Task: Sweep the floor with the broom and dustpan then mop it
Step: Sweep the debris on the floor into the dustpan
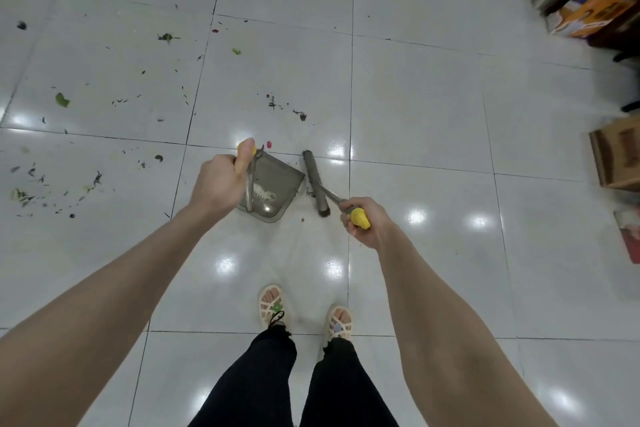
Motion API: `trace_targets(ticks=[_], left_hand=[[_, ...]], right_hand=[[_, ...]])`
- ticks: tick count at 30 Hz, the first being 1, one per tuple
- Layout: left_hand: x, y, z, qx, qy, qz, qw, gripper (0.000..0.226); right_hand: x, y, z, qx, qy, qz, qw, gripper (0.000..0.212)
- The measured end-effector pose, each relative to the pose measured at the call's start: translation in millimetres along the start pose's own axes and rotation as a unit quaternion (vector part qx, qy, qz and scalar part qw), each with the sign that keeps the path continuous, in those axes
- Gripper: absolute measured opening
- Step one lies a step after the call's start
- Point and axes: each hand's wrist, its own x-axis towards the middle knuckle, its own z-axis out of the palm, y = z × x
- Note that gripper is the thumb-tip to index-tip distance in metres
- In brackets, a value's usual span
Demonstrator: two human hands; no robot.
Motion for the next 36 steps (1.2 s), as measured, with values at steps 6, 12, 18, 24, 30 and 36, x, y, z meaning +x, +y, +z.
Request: trace_targets(ticks=[6, 12, 18, 24, 30, 36], left_hand=[[-9.5, 5.7, 6.5, 0.004, -0.014, 0.006, 1.000, 0.079], [-25.3, 11.9, 28.1, 0.009, -0.013, 0.013, 1.000, 0.079], [-49.5, 15.8, 48.5, 0.012, -0.016, 0.011, 1.000, 0.085], [-58.1, 10.5, 51.5, 0.014, -0.022, 0.011, 1.000, 0.083], [-46.1, -13.2, 33.0, 0.021, -0.019, 0.009, 1.000, 0.082], [-24.3, -49.2, -20.8, 0.020, -0.027, 0.030, 0.999, 0.083]], right_hand=[[-15.4, 5.0, -30.7, 0.030, 0.027, -0.035, 0.999, 0.016], [-29.2, 11.1, -90.1, 0.028, 0.082, -0.037, 0.996, 0.005], [-38.7, 23.4, -133.1, 0.009, 0.145, -0.035, 0.989, 0.007], [-38.7, 51.0, -138.3, 0.018, 0.158, -0.020, 0.987, 0.010], [-27.0, 79.9, -92.7, 0.059, 0.121, 0.002, 0.991, 0.014], [-11.5, 97.0, 7.6, 0.062, 0.075, -0.003, 0.995, 0.014]])
